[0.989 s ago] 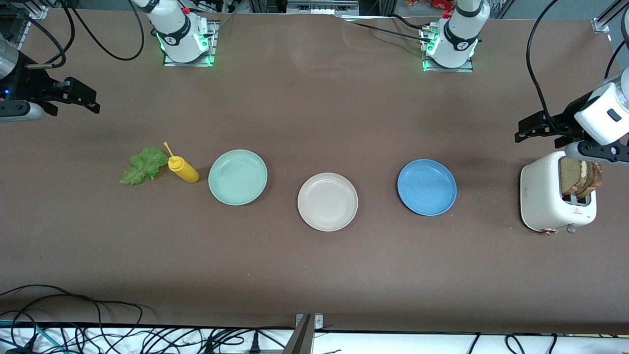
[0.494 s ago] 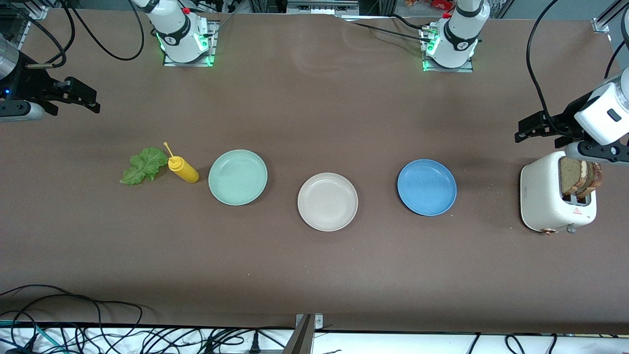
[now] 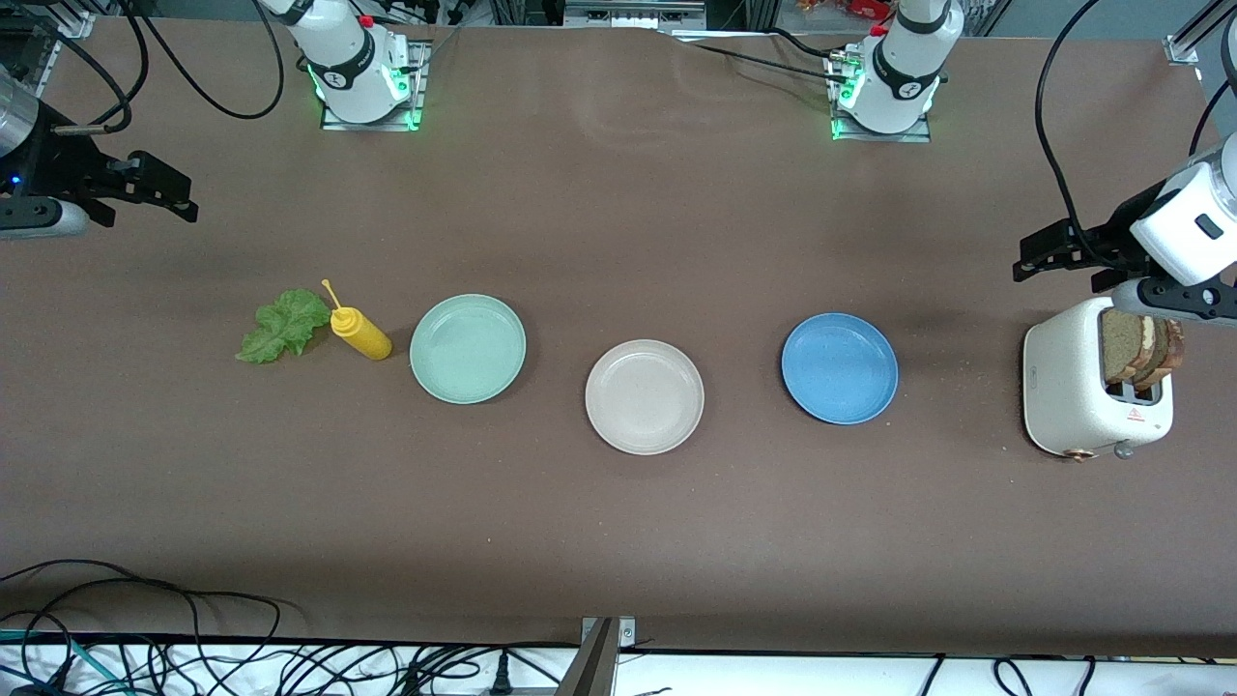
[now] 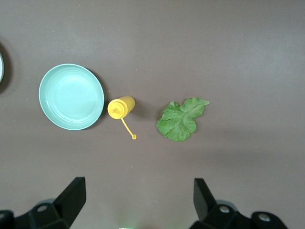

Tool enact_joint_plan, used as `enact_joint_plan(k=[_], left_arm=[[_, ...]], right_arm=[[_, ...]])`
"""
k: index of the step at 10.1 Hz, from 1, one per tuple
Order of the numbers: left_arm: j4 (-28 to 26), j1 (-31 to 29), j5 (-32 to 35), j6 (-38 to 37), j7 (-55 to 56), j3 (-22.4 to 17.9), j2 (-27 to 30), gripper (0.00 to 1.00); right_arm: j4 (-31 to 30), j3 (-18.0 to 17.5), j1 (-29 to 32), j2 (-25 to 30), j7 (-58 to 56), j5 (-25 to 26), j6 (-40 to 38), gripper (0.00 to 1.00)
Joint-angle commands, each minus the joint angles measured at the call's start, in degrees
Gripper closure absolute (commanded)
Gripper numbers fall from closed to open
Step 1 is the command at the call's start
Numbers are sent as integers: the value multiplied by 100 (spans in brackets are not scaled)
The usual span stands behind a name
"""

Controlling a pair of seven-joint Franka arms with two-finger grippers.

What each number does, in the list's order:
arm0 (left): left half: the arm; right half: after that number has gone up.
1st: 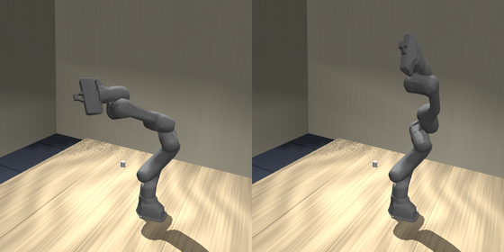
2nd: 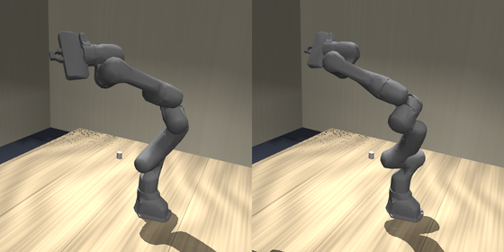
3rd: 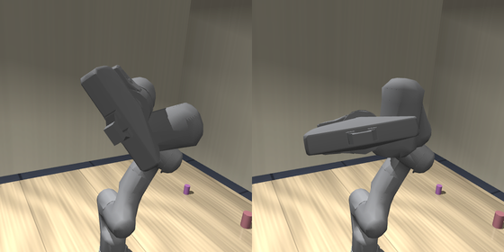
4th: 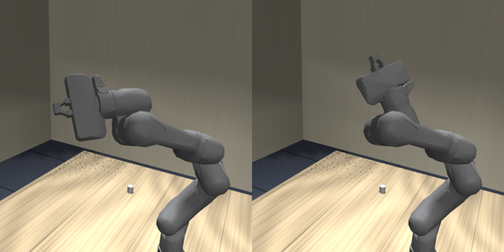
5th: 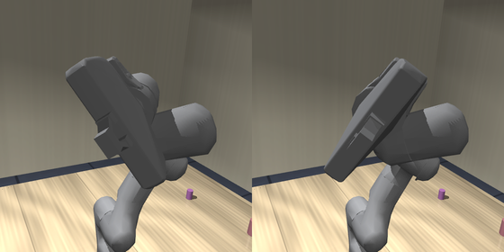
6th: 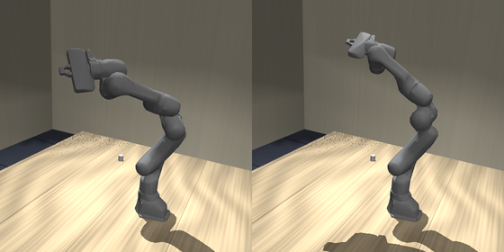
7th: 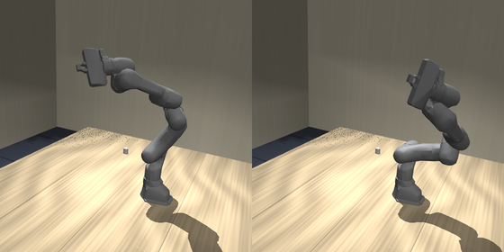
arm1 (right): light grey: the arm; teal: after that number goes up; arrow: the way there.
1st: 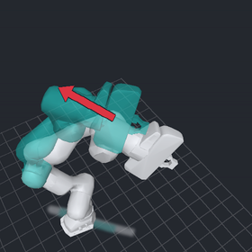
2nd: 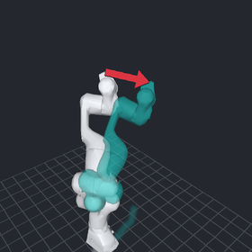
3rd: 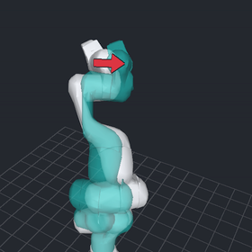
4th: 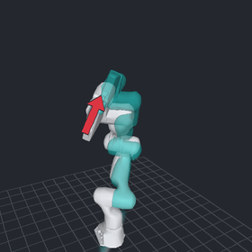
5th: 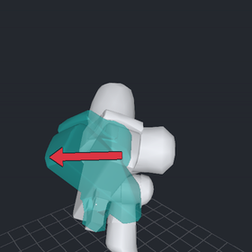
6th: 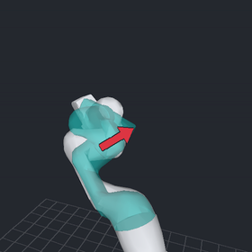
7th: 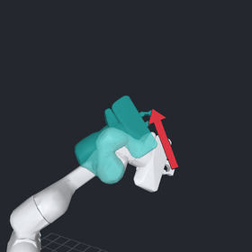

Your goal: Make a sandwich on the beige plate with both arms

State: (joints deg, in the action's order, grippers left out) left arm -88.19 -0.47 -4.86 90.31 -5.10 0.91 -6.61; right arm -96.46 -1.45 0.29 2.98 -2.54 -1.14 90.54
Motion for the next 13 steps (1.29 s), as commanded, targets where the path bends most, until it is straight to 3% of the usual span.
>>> enact_joint_plan(k=[1, 13], left_arm=[[66, 29, -24, 31, -27, -30, -25, 0], [66, 38, -15, 31, -27, -30, -25, 0]], right_arm=[[119, -31, 6, -8, 52, 79, -133, 0], [128, -22, 6, 1, 69, 88, -203, 0]])
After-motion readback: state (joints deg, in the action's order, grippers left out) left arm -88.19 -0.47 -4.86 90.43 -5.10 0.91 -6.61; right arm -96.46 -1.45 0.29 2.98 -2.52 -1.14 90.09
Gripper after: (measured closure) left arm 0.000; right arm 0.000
